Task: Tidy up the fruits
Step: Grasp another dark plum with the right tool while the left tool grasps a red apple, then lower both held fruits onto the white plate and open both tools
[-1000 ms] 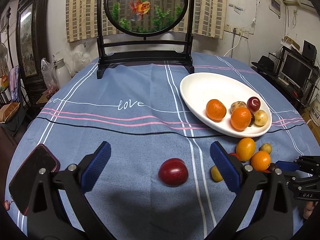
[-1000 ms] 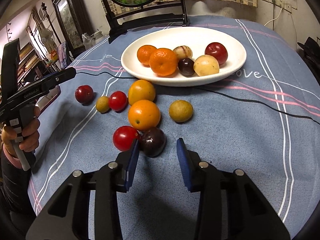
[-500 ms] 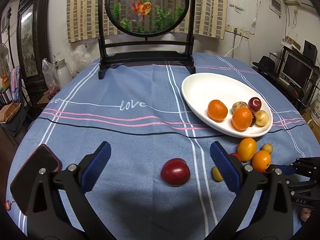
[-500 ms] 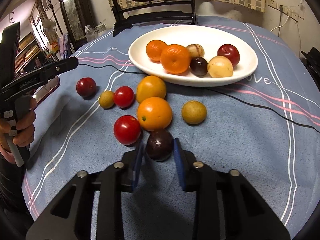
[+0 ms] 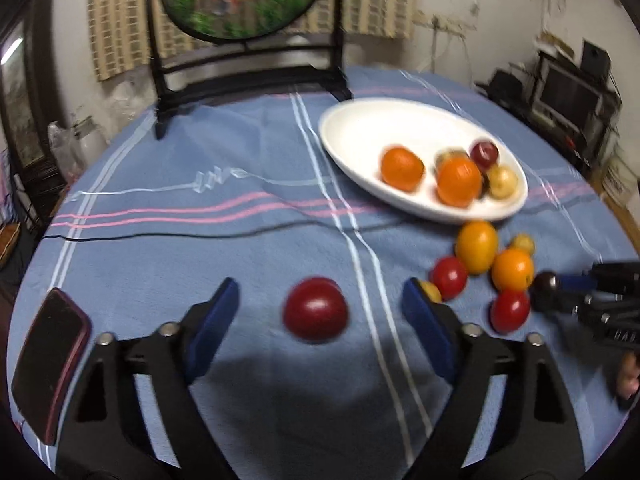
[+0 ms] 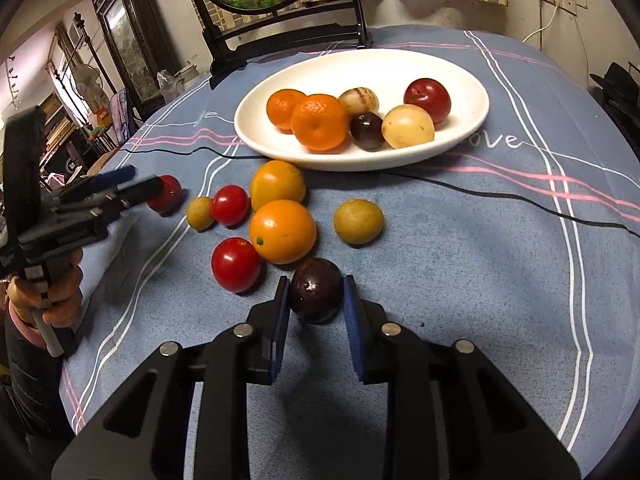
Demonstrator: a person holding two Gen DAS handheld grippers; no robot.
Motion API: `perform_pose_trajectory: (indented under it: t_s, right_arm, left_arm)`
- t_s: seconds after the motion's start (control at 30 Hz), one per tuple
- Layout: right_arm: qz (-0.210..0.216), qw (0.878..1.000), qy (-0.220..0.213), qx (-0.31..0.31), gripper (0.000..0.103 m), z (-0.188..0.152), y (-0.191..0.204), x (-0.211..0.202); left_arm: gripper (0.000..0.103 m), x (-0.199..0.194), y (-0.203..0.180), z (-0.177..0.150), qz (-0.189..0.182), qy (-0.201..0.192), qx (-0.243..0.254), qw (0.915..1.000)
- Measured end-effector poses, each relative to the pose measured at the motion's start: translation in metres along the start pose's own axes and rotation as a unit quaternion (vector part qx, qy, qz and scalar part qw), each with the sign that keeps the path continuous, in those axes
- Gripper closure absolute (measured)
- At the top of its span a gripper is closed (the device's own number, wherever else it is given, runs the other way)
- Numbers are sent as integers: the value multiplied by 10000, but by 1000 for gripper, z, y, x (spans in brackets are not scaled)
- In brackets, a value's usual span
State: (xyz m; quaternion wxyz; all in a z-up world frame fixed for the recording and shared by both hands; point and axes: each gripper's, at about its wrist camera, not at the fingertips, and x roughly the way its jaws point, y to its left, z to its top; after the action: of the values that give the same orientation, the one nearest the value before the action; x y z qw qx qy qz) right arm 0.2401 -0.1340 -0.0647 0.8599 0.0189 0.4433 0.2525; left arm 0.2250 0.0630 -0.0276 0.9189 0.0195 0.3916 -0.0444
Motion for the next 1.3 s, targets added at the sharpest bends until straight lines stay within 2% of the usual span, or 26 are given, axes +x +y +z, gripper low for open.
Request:
perform_pose_trajectory:
  t_s: [0.13,0.3,0.33,0.47,0.67,0.83,0.97,1.07,1.3]
  right_arm:
    - [-29,10000,-13,-11,75,0,0,0]
    - [-57,10000,10,-20,75,0,0,1]
    - [-58,10000,9,-29,75,0,1,0]
    - [-62,10000,3,-37,75,0,1,0]
    - [-79,10000,0,-11,75,0,0,0]
    - [76,9999,-60,93,75,1,-3,-3]
    - [125,9991,-406,55,75,4,-2,-15]
    - [-6,9971,-764,29,75,10,-2,-24]
    - [-310,9869,-1560,284,75,58,-20,-22]
  left_arm:
    - [40,11,-2,-3,12,204,69,9998]
    - [48,14,3,-3,63,261,-37,9996]
    - [54,16,4,-4,46,287,-61,9996]
    - [63,22,8,-4,164,377,-98,9991]
    - [63,24,8,-4,184,400,-104,9990]
    - [63,23,10,-3,147,376,-176,9990]
    - [63,15,8,0,25,195,-236,9995]
    - [63,5,3,10,-228,-59,-337,9992]
    - [63,18,-24,71,-543,-379,-475,9967]
